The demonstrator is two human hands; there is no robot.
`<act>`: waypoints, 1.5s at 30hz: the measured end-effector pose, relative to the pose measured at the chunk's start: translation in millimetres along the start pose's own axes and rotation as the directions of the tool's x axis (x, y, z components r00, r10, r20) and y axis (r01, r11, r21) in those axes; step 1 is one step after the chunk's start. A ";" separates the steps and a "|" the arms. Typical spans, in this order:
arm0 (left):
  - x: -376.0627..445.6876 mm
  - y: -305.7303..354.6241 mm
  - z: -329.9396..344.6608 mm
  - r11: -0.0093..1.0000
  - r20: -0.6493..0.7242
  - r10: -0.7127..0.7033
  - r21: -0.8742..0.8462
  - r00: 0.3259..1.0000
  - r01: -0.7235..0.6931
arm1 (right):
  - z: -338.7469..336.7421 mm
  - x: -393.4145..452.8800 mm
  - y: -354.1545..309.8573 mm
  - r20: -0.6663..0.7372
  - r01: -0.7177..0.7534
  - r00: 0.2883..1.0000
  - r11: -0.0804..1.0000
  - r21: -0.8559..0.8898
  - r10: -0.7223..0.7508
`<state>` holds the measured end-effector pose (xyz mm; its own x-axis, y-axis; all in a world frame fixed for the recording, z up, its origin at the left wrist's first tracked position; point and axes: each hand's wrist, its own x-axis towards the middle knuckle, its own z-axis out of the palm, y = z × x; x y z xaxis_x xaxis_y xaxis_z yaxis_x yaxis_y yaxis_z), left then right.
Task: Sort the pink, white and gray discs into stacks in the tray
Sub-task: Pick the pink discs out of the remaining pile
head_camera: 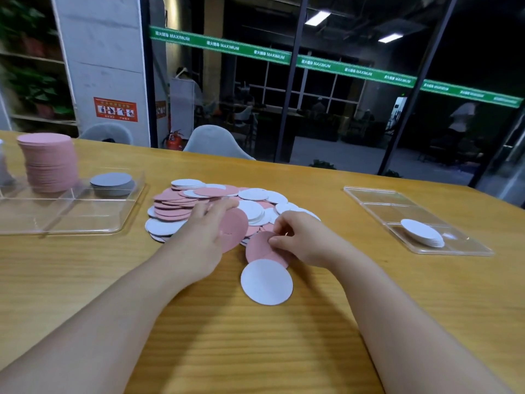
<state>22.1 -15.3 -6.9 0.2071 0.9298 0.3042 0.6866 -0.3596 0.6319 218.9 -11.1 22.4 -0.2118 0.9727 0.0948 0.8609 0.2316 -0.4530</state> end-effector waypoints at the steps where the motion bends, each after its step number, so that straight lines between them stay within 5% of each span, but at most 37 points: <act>1: 0.6 0.0 0.0 1.000 0.000 0.001 -0.015 1.000 -0.001 | -0.1 -0.2 -0.4 -0.015 0.011 1.000 0.999 0.042 -0.010; 6: 1.3 2.7 2.2 0.989 0.053 0.026 -0.144 0.998 -0.018 | 20.0 0.5 -13.6 -0.177 0.080 0.983 0.968 0.240 -0.038; 13: 4.1 -3.4 5.4 0.997 0.012 0.040 -0.061 0.999 -0.040 | 36.1 4.5 -21.1 -0.283 0.179 0.957 0.909 0.377 -0.072; 22: 15.0 -13.6 -23.1 0.962 -0.228 -0.121 -0.267 0.966 0.058 | 49.0 15.9 -3.1 -0.308 0.196 0.928 0.978 -0.070 -0.208; 28: 3.6 -25.5 -33.8 0.974 -0.033 -0.143 -0.184 0.989 0.134 | 50.1 20.8 -11.2 -0.282 0.153 0.939 0.974 -0.166 -0.196; 34: -13.4 -37.6 -43.0 0.993 -0.053 0.035 -0.109 0.998 -0.041 | 22.9 39.0 -26.6 -0.020 0.016 1.000 0.991 -0.131 -0.019; 38: -14.0 -45.6 -40.8 0.990 -0.084 0.042 -0.132 0.996 -0.052 | 10.0 48.6 -37.9 0.154 0.073 0.988 0.918 -0.391 -0.013; 42: -12.0 -49.9 -40.6 0.988 -0.099 0.053 -0.141 0.994 -0.067 | 20.5 44.4 -24.9 -0.018 0.225 0.970 0.921 -0.319 -0.243; 45: -11.3 -49.8 -38.8 0.986 -0.118 0.049 -0.153 0.992 -0.067 | 27.0 38.6 -24.2 -0.077 0.229 0.957 0.893 -0.387 -0.278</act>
<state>-41.5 -10.9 -14.2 0.1566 0.8955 0.4167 0.5564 -0.4285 0.7119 177.4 20.5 13.1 -0.4067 0.8680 0.2850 0.8996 0.4348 -0.0404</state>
